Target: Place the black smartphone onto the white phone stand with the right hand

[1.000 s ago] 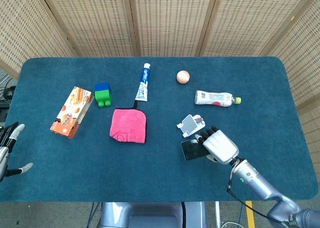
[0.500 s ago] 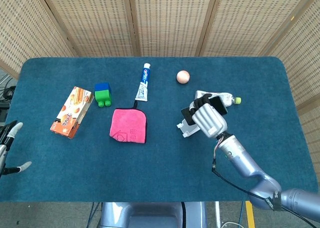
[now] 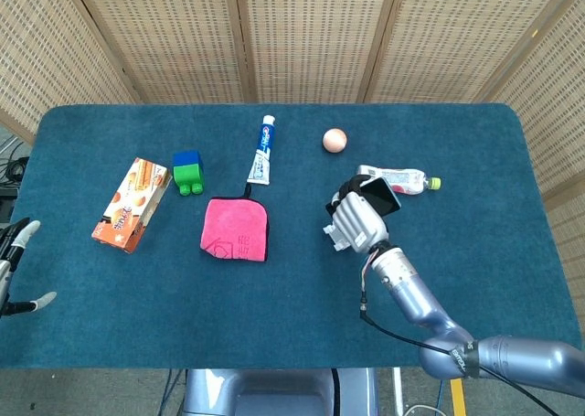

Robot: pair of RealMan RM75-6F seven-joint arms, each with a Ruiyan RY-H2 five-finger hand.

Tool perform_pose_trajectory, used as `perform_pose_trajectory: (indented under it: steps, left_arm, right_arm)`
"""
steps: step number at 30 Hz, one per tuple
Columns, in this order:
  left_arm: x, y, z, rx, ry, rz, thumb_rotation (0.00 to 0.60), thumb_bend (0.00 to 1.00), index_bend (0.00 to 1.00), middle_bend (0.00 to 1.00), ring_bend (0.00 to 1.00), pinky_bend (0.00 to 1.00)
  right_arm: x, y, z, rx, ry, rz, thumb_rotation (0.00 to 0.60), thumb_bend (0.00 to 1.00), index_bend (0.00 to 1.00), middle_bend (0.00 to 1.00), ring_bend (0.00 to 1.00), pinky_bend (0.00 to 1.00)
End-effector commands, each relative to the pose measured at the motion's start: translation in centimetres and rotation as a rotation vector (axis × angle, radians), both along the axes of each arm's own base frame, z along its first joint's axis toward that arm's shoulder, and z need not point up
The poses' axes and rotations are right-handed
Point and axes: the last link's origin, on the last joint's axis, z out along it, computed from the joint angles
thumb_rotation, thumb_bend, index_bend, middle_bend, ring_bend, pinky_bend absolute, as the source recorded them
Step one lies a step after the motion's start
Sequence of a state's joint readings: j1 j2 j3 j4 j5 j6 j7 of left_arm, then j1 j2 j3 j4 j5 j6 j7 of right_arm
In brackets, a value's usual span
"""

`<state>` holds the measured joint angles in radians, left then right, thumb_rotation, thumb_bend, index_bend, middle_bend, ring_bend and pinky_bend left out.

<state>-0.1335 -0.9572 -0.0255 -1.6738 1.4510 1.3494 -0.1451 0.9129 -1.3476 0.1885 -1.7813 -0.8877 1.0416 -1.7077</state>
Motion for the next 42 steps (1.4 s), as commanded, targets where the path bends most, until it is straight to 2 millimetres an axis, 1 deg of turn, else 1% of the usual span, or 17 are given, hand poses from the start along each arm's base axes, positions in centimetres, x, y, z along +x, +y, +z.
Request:
perform_pose_trajectory:
  steps: [1, 5, 16, 21, 36, 42]
  left_arm:
    - [0.0, 0.0, 0.0, 0.0, 0.0, 0.001, 0.6, 0.0, 0.0, 0.0, 0.0, 0.0]
    - [0.0, 0.0, -0.1, -0.003, 0.002, 0.001, 0.6, 0.0, 0.0, 0.0, 0.0, 0.0]
    - [0.0, 0.1, 0.0, -0.003, 0.0, 0.003, 0.6, 0.0, 0.0, 0.0, 0.0, 0.0]
    - [0.0, 0.2, -0.1, -0.007, 0.001, 0.005, 0.6, 0.0, 0.0, 0.0, 0.0, 0.0]
    - [-0.1, 0.3, -0.1, -0.015, -0.001, 0.012, 0.6, 0.0, 0.0, 0.0, 0.0, 0.0]
    - [-0.1, 0.4, -0.1, -0.015, 0.0, 0.016, 0.6, 0.0, 0.0, 0.0, 0.0, 0.0]
  right_arm:
    - [0.3, 0.1, -0.7, 0.02, 0.032, -0.003, 0.6, 0.52, 0.42, 0.36, 0.3, 0.35]
    - [0.1, 0.1, -1.3, 0.034, 0.084, 0.007, 0.6, 0.52, 0.42, 0.35, 0.28, 0.35]
    - [-0.1, 0.5, -2.7, 0.034, 0.142, 0.017, 0.6, 0.52, 0.42, 0.34, 0.22, 0.35]
    - [-0.2, 0.7, -3.4, 0.02, 0.175, 0.009, 0.6, 0.52, 0.42, 0.3, 0.18, 0.35]
    - [-0.6, 1.1, -5.8, 0.007, 0.245, -0.014, 0.6, 0.52, 0.42, 0.29, 0.17, 0.35]
    - [-0.6, 1.4, -6.8, -0.043, 0.287, -0.014, 0.6, 0.52, 0.42, 0.26, 0.16, 0.35]
